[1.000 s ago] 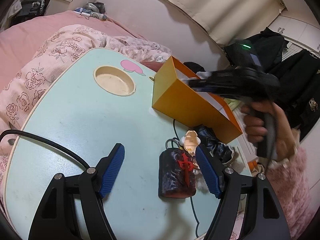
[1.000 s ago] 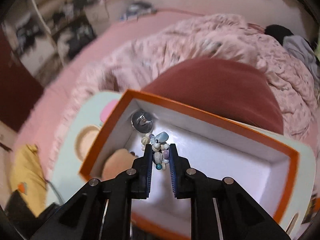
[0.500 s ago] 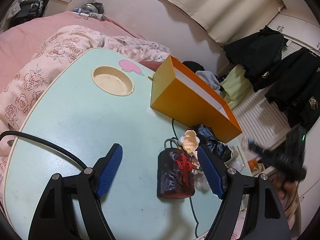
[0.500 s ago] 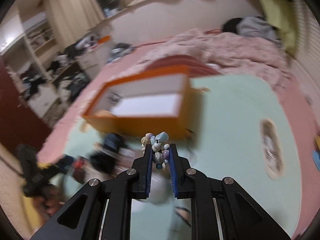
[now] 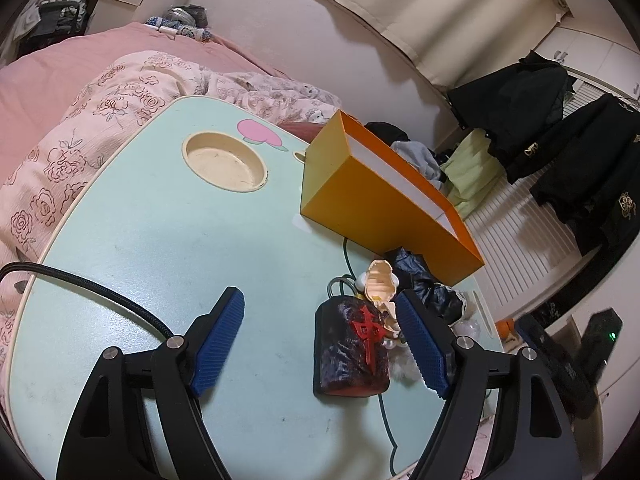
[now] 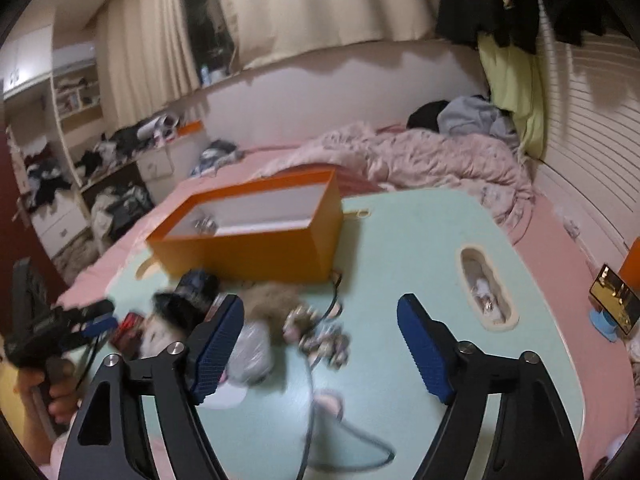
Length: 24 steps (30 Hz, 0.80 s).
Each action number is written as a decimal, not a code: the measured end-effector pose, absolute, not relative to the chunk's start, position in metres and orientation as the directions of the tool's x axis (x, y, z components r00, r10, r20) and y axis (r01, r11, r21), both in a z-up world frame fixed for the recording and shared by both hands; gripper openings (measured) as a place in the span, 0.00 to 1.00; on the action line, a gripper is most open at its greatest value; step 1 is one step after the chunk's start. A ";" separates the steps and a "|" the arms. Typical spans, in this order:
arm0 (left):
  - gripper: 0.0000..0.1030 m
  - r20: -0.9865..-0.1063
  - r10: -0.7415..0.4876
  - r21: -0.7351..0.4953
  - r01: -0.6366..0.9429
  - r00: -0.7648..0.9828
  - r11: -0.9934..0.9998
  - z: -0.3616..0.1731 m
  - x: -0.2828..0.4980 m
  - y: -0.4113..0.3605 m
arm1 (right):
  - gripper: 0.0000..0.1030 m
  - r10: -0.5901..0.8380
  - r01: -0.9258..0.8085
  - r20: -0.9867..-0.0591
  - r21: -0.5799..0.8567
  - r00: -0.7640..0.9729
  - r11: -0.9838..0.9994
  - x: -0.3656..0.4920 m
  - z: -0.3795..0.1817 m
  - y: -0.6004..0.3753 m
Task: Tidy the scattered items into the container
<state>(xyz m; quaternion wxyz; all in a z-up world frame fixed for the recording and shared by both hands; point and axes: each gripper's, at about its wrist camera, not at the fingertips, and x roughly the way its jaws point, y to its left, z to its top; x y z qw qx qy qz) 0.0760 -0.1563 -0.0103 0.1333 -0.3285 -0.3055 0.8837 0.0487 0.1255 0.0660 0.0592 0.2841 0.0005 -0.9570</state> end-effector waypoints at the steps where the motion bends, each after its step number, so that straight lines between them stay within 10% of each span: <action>1: 0.76 -0.499 0.436 -0.627 -0.035 -0.749 -0.778 -0.010 0.076 -0.156 | 0.77 -0.137 0.137 -0.575 0.044 -0.806 -0.990 0.051 0.057 0.121; 17: 0.76 -0.581 0.314 -0.405 -0.068 -0.751 -0.912 0.072 0.055 -0.115 | 0.94 0.027 0.149 -0.714 -0.184 -0.700 -0.972 0.032 0.006 0.097; 24: 0.22 -0.771 0.117 -0.029 -0.150 -0.625 -0.988 0.120 -0.060 -0.050 | 0.94 0.020 0.155 -0.711 -0.182 -0.703 -0.971 0.033 0.008 0.098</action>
